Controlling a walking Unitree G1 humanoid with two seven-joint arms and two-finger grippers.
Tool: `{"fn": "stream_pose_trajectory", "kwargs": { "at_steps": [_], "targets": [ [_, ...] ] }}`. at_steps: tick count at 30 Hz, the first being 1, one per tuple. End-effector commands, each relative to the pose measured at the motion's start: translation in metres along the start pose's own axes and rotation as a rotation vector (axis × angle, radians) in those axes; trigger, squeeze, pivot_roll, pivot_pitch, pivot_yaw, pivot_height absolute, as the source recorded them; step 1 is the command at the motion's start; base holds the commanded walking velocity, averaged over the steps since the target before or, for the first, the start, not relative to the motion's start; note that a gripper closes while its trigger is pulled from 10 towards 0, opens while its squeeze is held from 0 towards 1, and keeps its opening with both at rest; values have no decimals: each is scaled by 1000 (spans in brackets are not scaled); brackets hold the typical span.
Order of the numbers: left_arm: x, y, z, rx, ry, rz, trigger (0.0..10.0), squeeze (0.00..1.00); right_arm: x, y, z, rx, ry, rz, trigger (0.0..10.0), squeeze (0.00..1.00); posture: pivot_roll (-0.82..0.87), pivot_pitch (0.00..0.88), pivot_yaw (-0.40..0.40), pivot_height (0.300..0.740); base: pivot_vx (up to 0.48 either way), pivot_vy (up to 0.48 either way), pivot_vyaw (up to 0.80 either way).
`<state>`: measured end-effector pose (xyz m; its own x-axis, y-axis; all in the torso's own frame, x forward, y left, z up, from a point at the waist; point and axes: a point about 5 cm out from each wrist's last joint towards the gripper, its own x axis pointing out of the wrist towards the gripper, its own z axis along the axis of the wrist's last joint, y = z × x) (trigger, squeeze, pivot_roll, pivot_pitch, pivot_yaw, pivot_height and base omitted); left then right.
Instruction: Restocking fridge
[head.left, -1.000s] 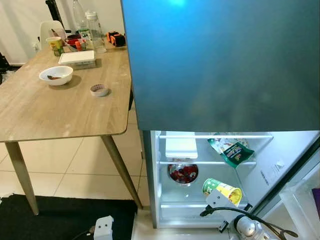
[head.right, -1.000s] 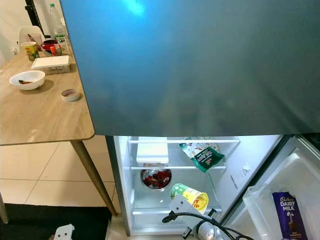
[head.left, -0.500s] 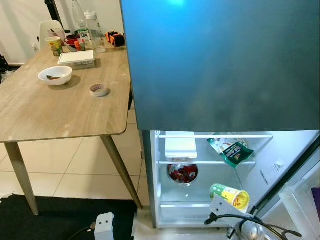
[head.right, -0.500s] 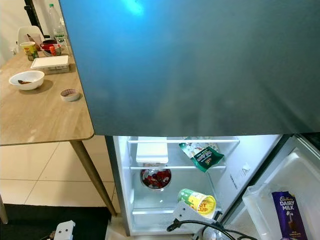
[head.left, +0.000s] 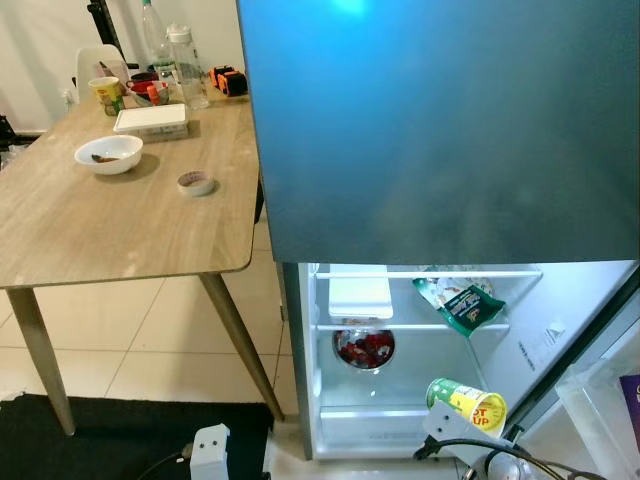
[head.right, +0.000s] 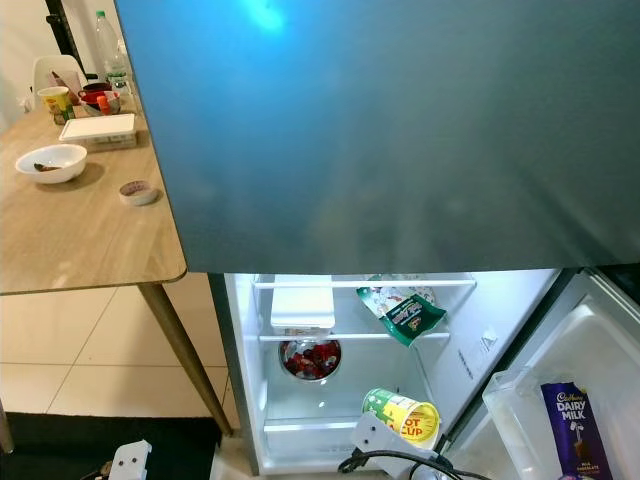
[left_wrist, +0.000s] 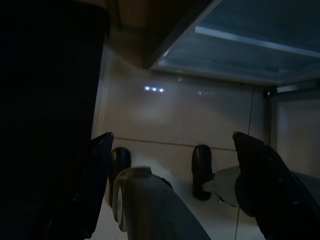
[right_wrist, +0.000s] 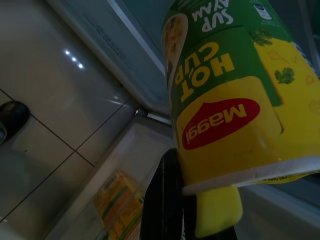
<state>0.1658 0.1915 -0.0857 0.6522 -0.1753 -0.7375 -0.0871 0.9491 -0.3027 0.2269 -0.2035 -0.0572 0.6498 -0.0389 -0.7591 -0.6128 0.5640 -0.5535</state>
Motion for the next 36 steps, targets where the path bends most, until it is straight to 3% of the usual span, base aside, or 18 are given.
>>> {"fn": "stream_pose_trajectory", "kwargs": {
  "at_steps": [1,10,36],
  "targets": [
    [1,-4,-1,4,1,-13,10000,0,-1,3,-7,18,27,0,10000,0,-78,0,0,740,244,0,0],
    [0,-3,-3,4,6,-14,10000,0,-5,17,-22,22,72,38,10000,0,-78,0,0,740,245,0,0],
    [0,-5,-4,2,8,-24,10000,0,-5,17,-19,23,63,39,10000,0,-76,0,3,740,37,0,0]
  ]
}}
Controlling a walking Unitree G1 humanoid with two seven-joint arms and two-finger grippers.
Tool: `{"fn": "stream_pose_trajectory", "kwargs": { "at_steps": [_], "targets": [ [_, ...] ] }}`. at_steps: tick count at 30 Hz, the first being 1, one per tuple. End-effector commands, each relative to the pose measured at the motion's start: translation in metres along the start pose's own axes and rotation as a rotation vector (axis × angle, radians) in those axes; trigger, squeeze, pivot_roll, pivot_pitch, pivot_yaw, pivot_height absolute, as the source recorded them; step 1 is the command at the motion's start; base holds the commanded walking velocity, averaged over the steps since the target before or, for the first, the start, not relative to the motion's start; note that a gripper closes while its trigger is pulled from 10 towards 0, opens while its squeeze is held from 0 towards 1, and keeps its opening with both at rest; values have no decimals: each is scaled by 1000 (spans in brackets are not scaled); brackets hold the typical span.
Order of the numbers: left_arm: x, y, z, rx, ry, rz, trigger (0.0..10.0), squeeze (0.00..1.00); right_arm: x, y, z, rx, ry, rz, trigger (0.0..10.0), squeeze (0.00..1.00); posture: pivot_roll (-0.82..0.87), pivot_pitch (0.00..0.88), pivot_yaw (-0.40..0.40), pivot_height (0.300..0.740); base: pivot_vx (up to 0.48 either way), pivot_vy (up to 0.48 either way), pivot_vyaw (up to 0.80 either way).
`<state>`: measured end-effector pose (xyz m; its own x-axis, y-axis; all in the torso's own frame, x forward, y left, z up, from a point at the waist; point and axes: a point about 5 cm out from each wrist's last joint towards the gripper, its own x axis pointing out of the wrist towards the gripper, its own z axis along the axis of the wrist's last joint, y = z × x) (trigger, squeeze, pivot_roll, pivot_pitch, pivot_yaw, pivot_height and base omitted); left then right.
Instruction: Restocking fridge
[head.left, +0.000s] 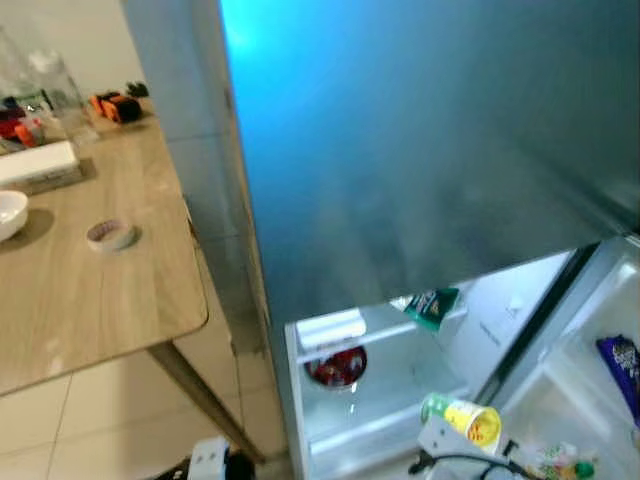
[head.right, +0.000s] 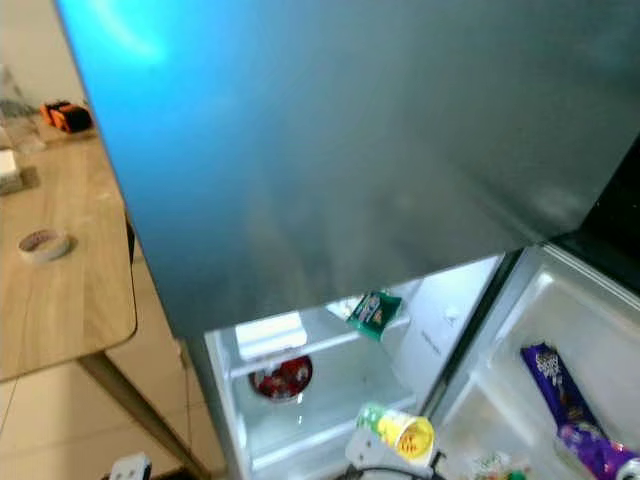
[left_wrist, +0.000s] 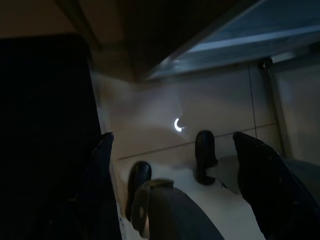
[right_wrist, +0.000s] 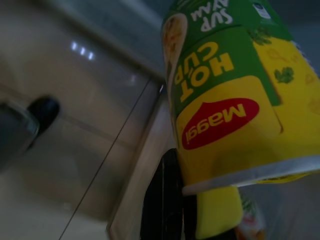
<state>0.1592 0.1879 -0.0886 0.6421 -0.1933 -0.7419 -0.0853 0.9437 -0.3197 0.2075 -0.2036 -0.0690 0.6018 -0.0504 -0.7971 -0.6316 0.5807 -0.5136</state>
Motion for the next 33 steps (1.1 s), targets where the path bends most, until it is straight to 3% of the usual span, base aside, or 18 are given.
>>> {"fn": "stream_pose_trajectory", "kwargs": {
  "at_steps": [1,8,21,33],
  "targets": [
    [2,-3,4,13,-7,-10,10000,0,-1,-2,-6,5,17,-5,10000,0,-76,0,3,740,0,0,0],
    [2,-4,3,26,-1,-27,10000,0,0,-3,-4,1,10,-8,10000,0,-76,0,3,740,0,0,0],
    [2,-2,3,38,8,-15,10000,0,0,-3,-3,-7,6,-7,10000,0,-76,0,3,740,0,-438,0],
    [2,-3,4,41,4,-23,10000,0,0,-2,-2,-17,3,-4,10000,0,-78,0,6,740,0,-23,0]
  ]
}}
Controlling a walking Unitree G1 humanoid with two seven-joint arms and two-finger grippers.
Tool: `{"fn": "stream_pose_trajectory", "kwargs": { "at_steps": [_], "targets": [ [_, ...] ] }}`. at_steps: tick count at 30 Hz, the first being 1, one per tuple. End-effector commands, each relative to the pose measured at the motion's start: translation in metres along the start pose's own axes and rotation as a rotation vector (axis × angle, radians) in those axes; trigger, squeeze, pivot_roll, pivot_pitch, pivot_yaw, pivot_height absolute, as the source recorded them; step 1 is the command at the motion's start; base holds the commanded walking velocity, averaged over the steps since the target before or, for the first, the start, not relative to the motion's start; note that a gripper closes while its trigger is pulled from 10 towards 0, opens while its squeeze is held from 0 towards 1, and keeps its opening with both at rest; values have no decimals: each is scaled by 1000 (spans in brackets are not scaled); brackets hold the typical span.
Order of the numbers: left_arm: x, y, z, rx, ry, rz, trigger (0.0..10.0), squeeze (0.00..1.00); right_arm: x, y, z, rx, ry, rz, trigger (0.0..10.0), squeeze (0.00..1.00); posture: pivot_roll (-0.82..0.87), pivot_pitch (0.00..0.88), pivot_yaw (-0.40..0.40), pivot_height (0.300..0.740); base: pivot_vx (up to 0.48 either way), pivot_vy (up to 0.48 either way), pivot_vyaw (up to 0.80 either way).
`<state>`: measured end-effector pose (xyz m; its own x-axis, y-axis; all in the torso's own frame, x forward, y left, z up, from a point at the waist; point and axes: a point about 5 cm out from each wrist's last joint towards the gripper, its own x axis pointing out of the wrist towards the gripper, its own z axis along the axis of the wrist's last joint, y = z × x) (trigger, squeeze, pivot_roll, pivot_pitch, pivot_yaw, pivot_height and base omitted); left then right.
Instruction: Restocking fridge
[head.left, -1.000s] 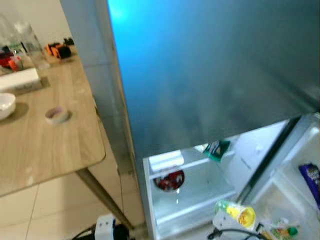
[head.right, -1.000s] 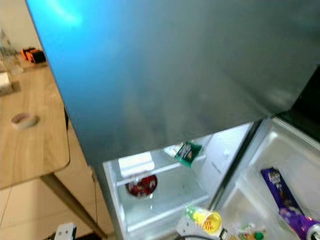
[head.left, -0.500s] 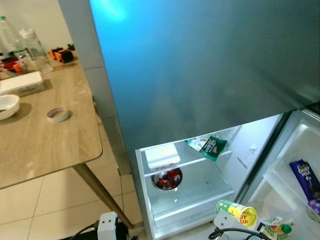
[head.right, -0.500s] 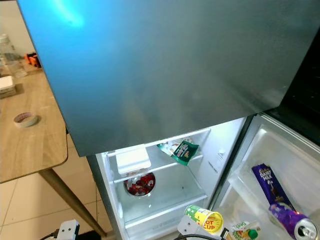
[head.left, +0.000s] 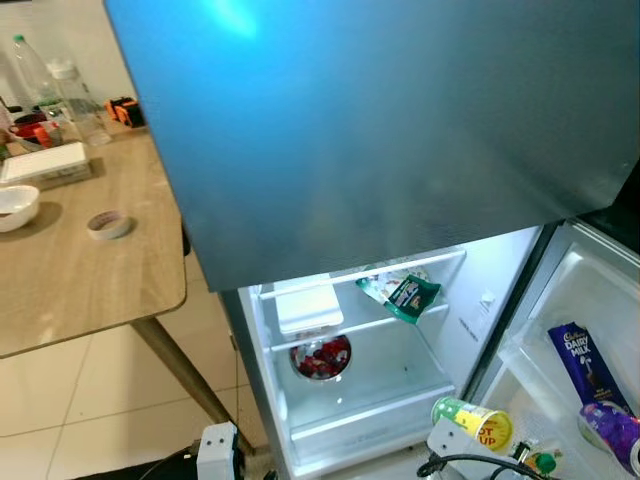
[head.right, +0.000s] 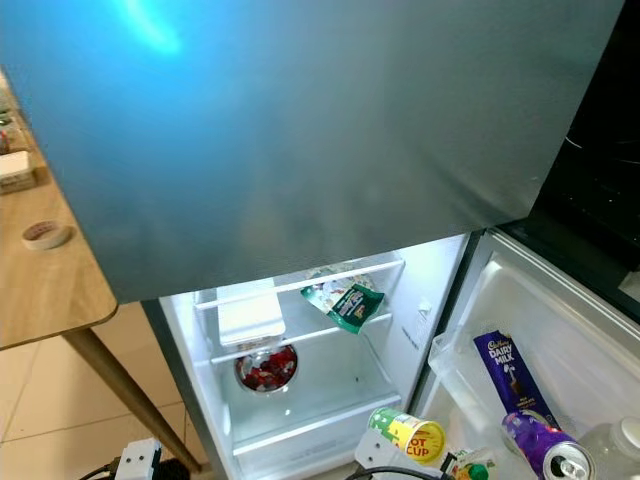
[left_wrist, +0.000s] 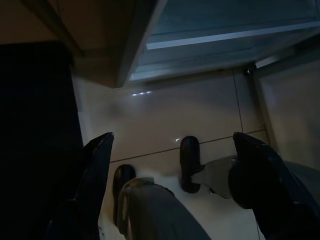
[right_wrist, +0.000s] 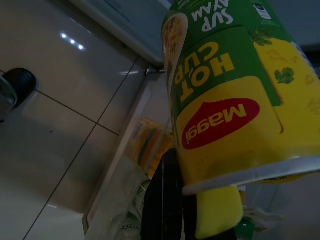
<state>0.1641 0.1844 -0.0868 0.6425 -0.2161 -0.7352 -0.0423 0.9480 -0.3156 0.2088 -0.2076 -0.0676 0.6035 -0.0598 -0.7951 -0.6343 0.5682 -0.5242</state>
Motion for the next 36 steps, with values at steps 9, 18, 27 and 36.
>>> {"fn": "stream_pose_trajectory", "kwargs": {
  "at_steps": [9,18,27,36],
  "targets": [
    [0,0,0,8,5,-5,10000,0,0,2,1,-7,-7,5,10000,0,-78,0,7,740,0,-418,0],
    [0,0,-2,-8,3,18,10000,0,0,3,1,-17,-10,8,10000,0,-79,0,5,740,0,-101,0],
    [-1,0,-7,-26,15,18,10000,0,0,4,2,-32,-15,14,10000,0,-79,0,5,740,0,0,0],
    [-1,0,-7,-37,13,21,10000,0,0,6,4,-38,-22,21,10000,0,-80,0,6,740,0,0,0]
  ]
}}
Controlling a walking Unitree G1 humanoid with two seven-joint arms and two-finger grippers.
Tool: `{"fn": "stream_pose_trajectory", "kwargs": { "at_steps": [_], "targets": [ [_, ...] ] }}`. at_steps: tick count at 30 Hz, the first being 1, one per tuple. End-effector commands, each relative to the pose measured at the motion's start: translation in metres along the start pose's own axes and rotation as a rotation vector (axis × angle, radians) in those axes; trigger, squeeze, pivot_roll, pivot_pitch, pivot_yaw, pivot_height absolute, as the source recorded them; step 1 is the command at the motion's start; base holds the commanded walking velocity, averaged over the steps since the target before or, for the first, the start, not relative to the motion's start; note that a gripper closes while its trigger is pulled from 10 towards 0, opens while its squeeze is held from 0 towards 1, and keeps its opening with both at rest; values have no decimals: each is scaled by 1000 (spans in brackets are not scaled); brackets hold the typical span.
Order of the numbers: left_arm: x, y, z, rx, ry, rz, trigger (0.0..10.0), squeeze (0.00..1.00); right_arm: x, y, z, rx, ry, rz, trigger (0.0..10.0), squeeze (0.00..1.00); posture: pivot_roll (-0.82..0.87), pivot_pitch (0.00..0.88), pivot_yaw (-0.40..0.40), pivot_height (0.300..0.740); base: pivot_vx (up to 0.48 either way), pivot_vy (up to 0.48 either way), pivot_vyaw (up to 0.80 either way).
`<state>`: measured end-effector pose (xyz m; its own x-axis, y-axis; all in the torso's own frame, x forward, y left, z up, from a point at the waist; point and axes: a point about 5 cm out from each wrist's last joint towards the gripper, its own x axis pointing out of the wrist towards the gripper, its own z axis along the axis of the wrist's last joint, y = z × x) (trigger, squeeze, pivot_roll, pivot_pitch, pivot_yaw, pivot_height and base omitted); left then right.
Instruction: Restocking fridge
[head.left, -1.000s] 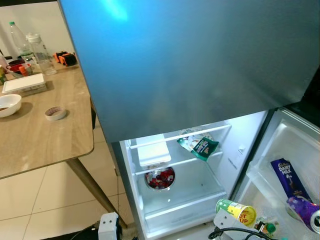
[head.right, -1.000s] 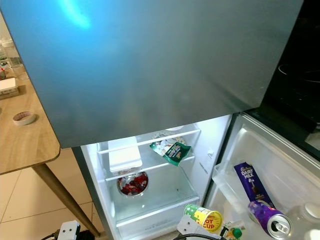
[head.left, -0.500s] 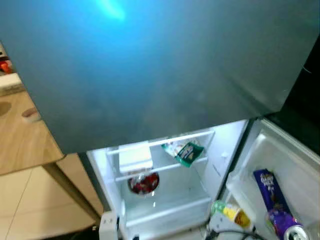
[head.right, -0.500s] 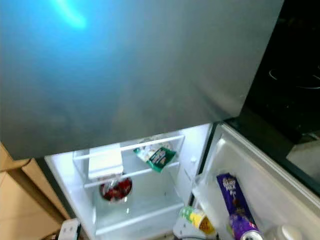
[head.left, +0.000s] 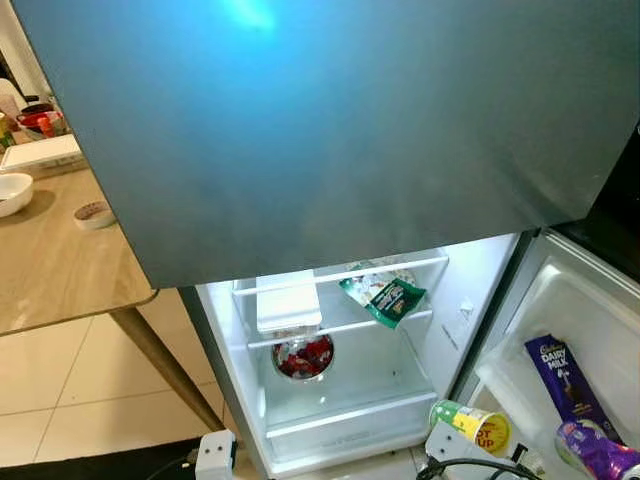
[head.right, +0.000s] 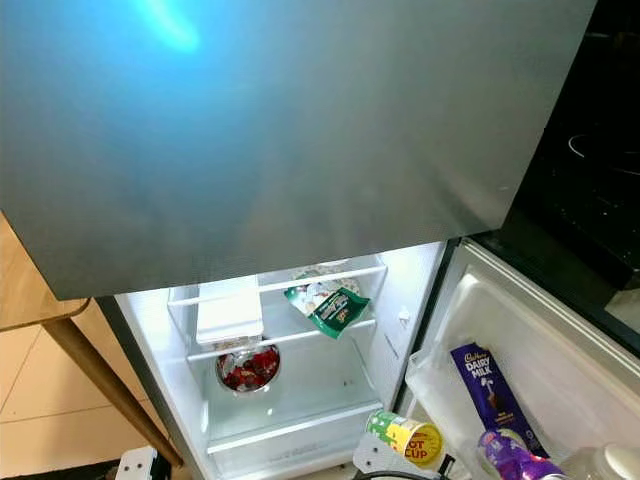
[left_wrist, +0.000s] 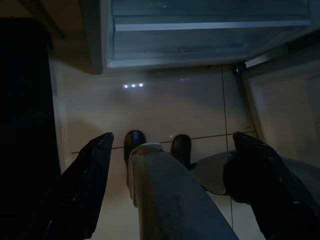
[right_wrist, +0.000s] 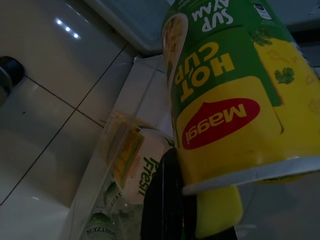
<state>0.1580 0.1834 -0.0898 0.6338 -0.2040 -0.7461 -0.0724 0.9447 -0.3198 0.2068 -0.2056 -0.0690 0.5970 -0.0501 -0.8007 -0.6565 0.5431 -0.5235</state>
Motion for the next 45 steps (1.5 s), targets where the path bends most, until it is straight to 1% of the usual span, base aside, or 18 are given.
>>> {"fn": "stream_pose_trajectory", "kwargs": {
  "at_steps": [1,17,24,25,44,45],
  "targets": [
    [0,0,-1,-13,3,7,10000,0,0,3,4,-7,-21,9,10000,0,-80,0,6,740,0,0,0],
    [0,1,-3,-39,12,24,10000,0,0,7,8,-33,-43,33,10000,0,-79,0,2,740,0,0,0],
    [-1,2,-5,-21,29,26,10000,0,0,9,9,-37,-45,37,10000,0,-78,0,2,740,0,388,0],
    [-1,2,-5,-33,27,30,10000,0,0,9,8,-38,-45,37,10000,0,-78,0,2,740,0,0,0],
    [-1,3,-3,-17,23,32,10000,0,0,10,9,-54,-52,49,10000,0,-79,0,4,740,0,0,0],
    [-1,3,-4,-13,26,31,10000,0,-1,14,9,-4,-68,93,10000,0,-79,0,5,740,0,0,0]
  ]
}}
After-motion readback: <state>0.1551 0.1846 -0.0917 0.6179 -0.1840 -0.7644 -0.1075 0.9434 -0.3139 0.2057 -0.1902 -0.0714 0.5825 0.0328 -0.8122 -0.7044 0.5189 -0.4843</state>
